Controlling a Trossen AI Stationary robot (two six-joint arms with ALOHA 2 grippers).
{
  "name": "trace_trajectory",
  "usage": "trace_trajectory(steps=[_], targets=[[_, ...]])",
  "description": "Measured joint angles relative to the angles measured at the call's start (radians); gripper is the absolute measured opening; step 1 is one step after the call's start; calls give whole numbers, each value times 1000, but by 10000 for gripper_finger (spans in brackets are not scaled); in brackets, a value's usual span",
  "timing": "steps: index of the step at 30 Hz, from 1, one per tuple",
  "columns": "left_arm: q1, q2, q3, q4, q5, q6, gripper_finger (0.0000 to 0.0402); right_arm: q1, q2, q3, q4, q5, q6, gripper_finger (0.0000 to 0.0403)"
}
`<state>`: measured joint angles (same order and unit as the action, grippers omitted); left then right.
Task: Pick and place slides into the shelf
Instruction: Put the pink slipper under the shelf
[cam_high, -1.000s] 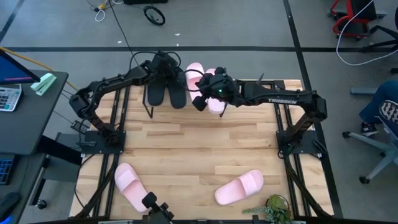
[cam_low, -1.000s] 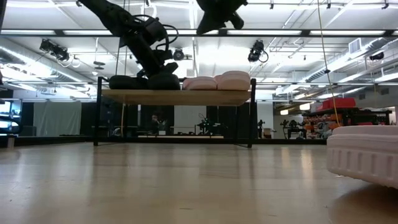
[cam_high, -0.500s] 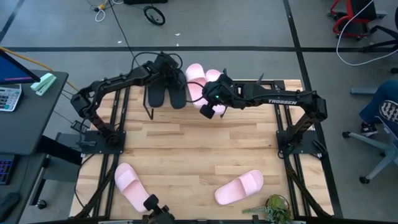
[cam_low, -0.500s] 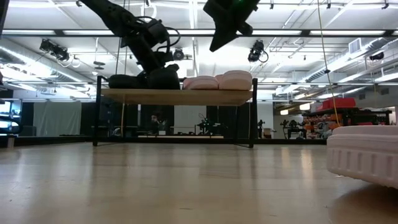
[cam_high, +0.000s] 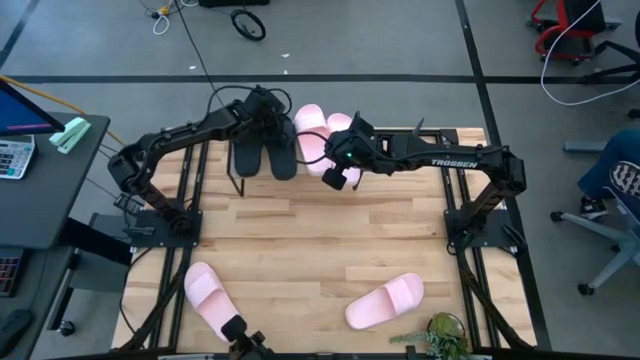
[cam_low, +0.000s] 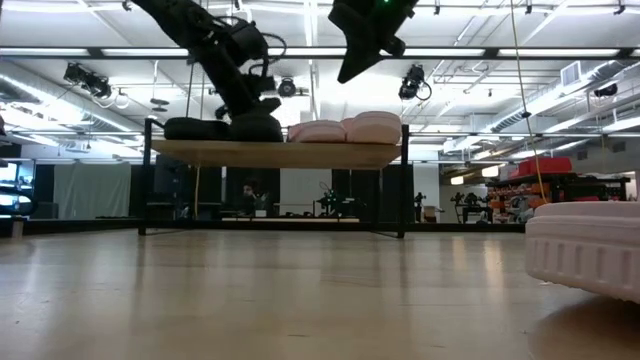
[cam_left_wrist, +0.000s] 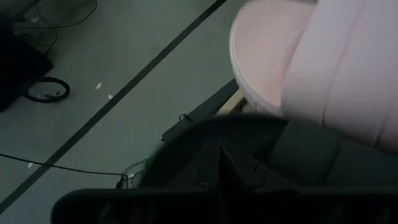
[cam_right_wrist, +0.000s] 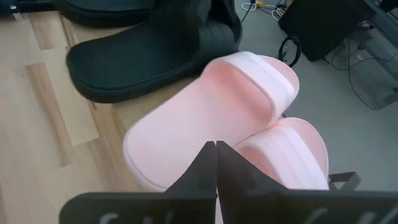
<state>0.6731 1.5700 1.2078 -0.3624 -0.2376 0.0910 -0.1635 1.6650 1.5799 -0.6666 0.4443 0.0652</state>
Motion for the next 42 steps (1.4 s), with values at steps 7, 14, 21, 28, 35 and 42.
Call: trace_trajectory(steps=[7,14,21,28,35,42], targets=[[-2,-96,46,-122,-3,10,5,5,0,0,-1,1,16,1],[-52,-214,55,-228,-9,-1,14,46,0,-18,1,3,22,1],[-258,-370,57,-526,93,-134,11,263,1,-197,-42,-1,111,1],[-636,-420,57,-784,139,-514,8,540,2,-370,-48,-4,282,1],[-1047,-344,58,-694,53,-853,10,685,1,-398,-32,104,409,1],[-1313,-166,58,-653,-96,-945,8,716,1,-398,18,357,380,1]])
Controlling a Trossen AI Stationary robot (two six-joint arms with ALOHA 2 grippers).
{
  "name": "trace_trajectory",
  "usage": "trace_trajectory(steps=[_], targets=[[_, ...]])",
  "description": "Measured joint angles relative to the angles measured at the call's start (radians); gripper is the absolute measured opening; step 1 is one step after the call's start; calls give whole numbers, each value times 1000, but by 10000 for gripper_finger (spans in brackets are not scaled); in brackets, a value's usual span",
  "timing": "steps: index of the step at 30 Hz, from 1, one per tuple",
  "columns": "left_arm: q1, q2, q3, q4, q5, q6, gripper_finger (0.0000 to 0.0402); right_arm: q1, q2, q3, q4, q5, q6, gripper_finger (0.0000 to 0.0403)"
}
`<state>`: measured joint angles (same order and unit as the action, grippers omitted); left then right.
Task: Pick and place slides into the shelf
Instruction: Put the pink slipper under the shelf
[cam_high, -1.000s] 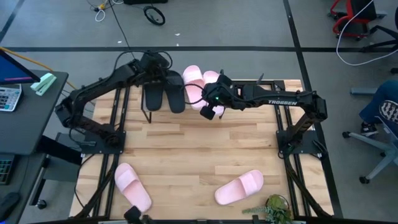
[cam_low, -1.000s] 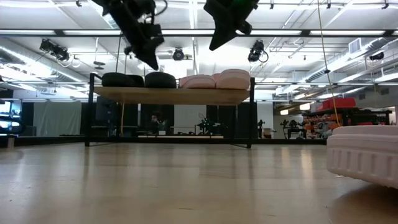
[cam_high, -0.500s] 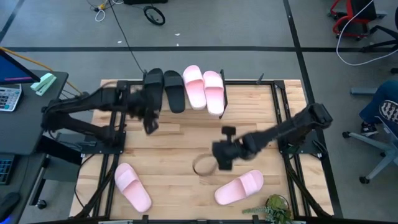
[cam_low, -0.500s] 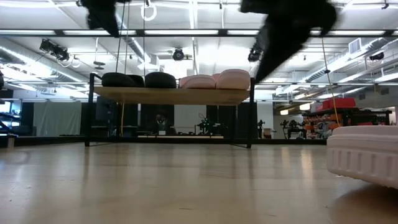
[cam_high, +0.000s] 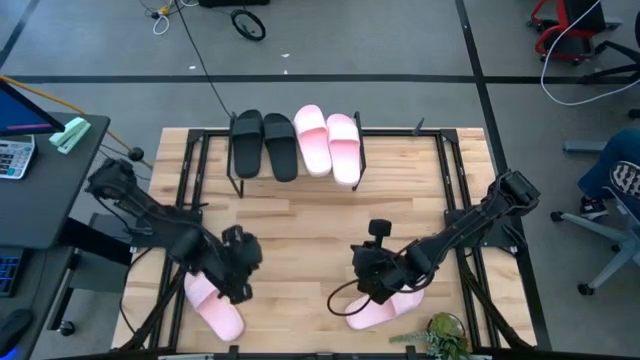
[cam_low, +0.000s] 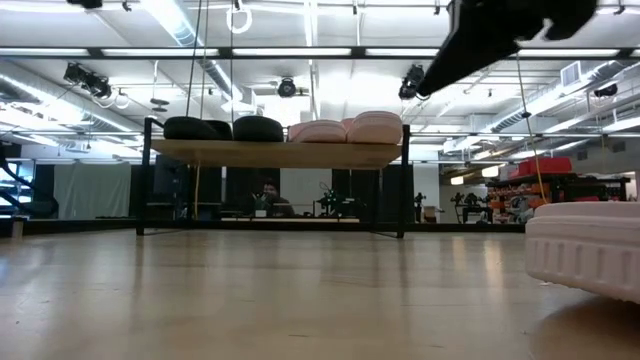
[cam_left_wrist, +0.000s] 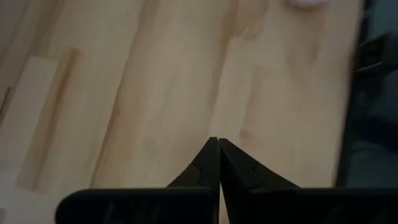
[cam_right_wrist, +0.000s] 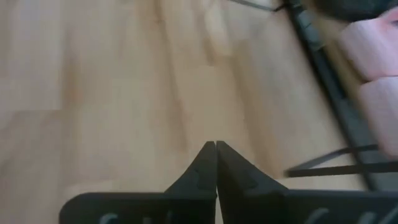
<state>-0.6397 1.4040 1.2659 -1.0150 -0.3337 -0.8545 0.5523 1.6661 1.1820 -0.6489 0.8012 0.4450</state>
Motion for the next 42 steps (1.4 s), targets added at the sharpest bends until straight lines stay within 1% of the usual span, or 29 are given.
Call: trace_trajectory(steps=[2,5,8,10,13,15,17,20,22,25,28,32,37,42], targets=[[-15,50,0,-1,-1,-56,13,-9,0,0,0,38,6,2],[-31,110,-1,-6,39,-200,15,-21,0,0,0,41,8,5],[-61,167,0,-22,80,-293,7,-22,0,0,-1,40,14,5],[-84,212,0,-57,120,-350,5,-22,0,0,-1,35,25,5],[-120,286,0,-159,193,-488,9,-14,0,0,-2,31,27,5],[-143,339,0,-226,209,-563,10,-6,0,0,-2,24,27,5],[-167,386,0,-270,232,-597,6,0,0,0,-2,9,18,5],[-186,437,0,-310,290,-618,5,3,0,0,-5,4,-64,5],[-196,458,0,-305,297,-680,11,-2,0,0,-5,5,-101,5],[-202,466,0,-284,298,-774,21,-15,0,0,-5,4,-101,5],[-201,466,0,-273,328,-779,33,-30,0,0,-8,-12,-123,5],[-192,466,0,-277,401,-721,63,-60,0,0,-9,-56,-219,5],[-159,466,0,-313,408,-627,124,-110,0,0,-8,-63,-252,5],[-104,466,0,-328,410,-561,186,-152,0,0,-9,-74,-199,5]])
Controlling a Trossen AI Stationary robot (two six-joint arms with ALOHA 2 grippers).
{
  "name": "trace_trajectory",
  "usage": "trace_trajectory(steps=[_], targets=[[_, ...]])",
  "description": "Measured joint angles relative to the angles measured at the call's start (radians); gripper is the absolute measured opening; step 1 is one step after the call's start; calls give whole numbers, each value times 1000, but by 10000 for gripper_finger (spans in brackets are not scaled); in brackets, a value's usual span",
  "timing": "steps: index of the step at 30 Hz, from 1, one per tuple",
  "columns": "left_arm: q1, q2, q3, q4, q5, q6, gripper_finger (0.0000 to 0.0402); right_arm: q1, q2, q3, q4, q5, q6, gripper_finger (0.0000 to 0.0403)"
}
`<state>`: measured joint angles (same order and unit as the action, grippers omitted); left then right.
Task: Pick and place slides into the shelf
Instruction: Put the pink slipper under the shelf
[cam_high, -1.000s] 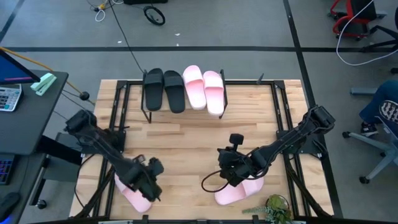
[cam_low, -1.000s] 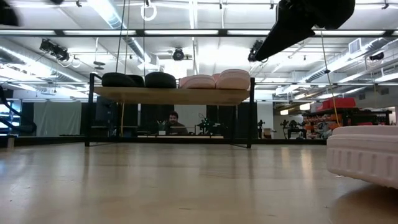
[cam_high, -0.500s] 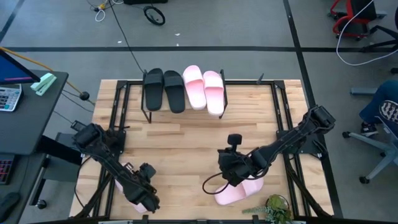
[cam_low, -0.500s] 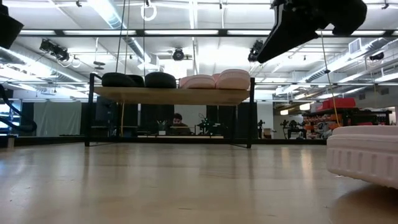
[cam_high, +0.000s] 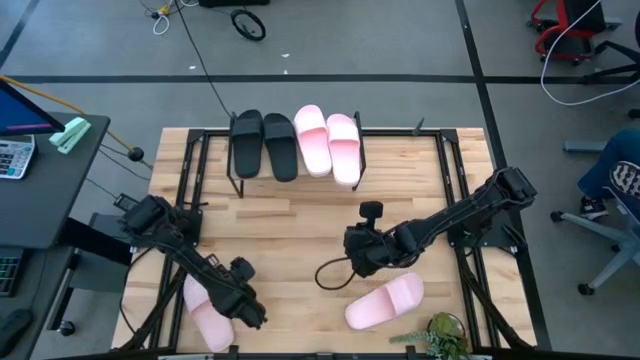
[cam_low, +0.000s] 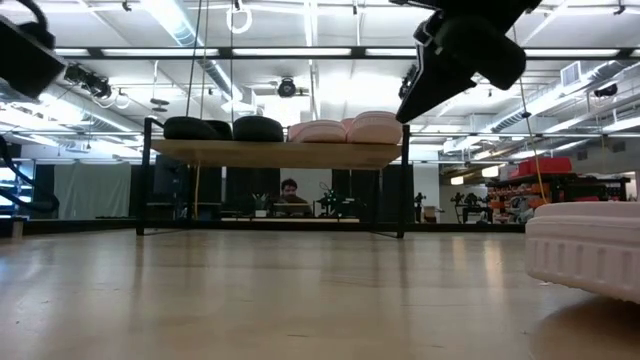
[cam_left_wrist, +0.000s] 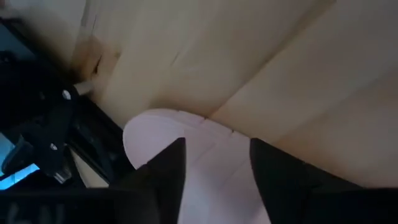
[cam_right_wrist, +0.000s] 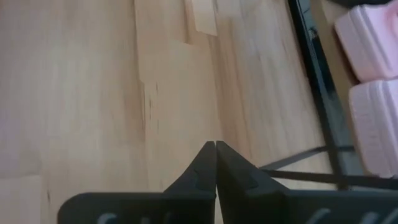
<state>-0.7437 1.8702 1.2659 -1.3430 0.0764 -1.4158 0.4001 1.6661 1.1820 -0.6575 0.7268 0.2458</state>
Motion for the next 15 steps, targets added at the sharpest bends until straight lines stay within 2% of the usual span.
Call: trace_trajectory(steps=[6,8,15], targets=[[69,0,0,1,23,120,221,-12,0,0,0,-8,18,5],[94,0,0,0,98,120,223,-12,0,0,0,-9,18,5],[129,0,0,10,458,125,205,-12,0,0,0,-15,15,5]])
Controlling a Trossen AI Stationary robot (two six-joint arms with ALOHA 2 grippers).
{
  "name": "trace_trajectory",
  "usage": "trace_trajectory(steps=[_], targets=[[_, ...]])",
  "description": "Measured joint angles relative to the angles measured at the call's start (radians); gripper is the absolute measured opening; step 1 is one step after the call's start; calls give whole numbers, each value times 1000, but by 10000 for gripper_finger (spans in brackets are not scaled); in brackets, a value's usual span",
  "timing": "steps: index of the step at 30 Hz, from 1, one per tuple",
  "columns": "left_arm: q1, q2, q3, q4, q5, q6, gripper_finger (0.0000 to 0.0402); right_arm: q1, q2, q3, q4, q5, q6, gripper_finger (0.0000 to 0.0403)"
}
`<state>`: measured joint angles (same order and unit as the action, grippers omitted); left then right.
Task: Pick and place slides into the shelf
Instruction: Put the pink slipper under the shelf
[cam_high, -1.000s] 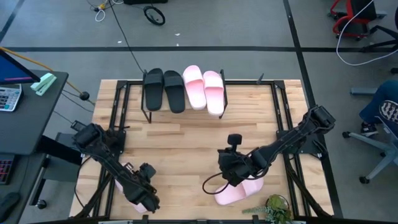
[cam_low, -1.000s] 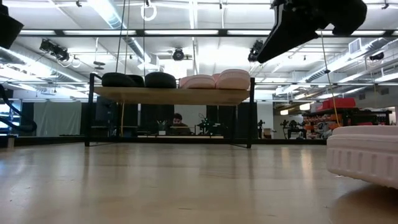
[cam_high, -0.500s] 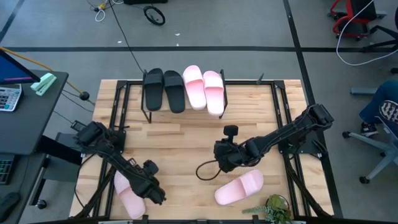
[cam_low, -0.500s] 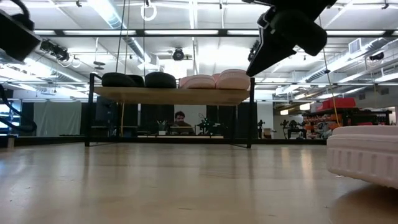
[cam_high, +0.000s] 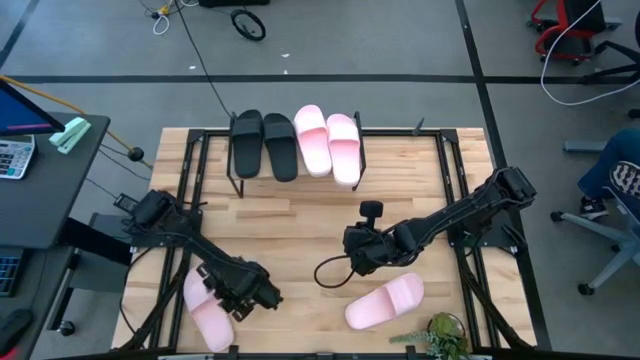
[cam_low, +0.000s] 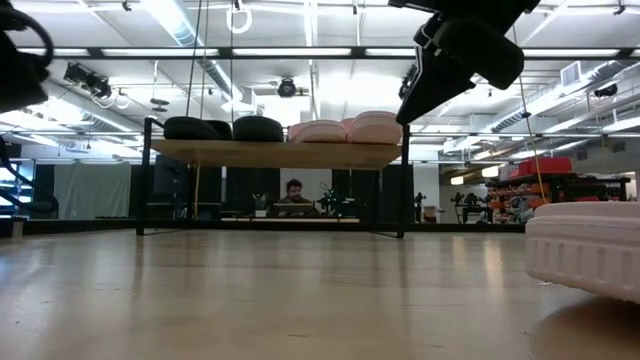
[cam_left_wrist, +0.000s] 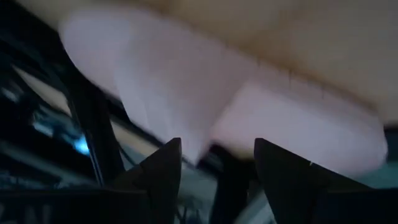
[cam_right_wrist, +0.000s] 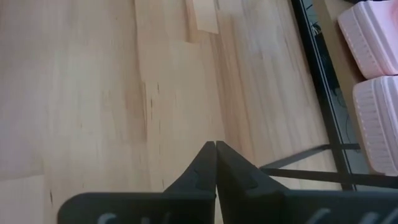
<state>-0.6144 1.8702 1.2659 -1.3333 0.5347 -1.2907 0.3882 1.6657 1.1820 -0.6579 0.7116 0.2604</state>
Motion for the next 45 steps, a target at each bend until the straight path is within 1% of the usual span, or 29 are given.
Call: trace_trajectory(steps=[2,7,15,20,23,26,28,31,32,34,37,39,40,41,42,44,45], targets=[[-7,0,0,1,43,-1,198,0,0,0,0,0,0,5],[-40,0,0,1,40,-65,182,1,0,0,-1,-45,25,5],[-113,0,0,0,-135,-241,166,1,-1,-44,1,-110,61,5],[-141,2,0,-31,-266,-269,151,1,-1,-89,0,-114,62,5],[-143,14,0,-94,-297,-269,139,1,-1,-95,-2,-120,62,5],[-141,24,0,-117,-300,-266,114,1,-1,-95,1,-126,63,5],[-142,30,0,-112,-306,-261,85,1,-1,-95,1,-126,61,5],[-141,36,0,-109,-310,-261,30,1,-1,-95,1,-126,53,5],[-141,37,0,-108,-310,-260,18,1,-1,-95,1,-126,53,5],[-141,38,0,-103,-315,-267,15,1,-1,-95,0,-126,53,6],[-134,40,3,-53,-321,-266,17,1,-1,-95,0,-126,52,6],[-121,40,33,-11,-334,-257,11,1,-1,-95,1,-126,52,6],[-114,40,59,11,-357,-252,11,-2,-1,-96,1,-126,52,6],[-108,40,91,22,-409,-249,11,-5,-1,-96,1,-124,52,6],[-104,41,125,28,-490,-244,11,-9,-1,-96,3,-123,56,6],[-101,43,205,46,-710,-194,12,-21,-1,-96,11,-123,89,6],[-101,43,247,60,-830,-139,12,-29,-1,-96,16,-122,109,6]])
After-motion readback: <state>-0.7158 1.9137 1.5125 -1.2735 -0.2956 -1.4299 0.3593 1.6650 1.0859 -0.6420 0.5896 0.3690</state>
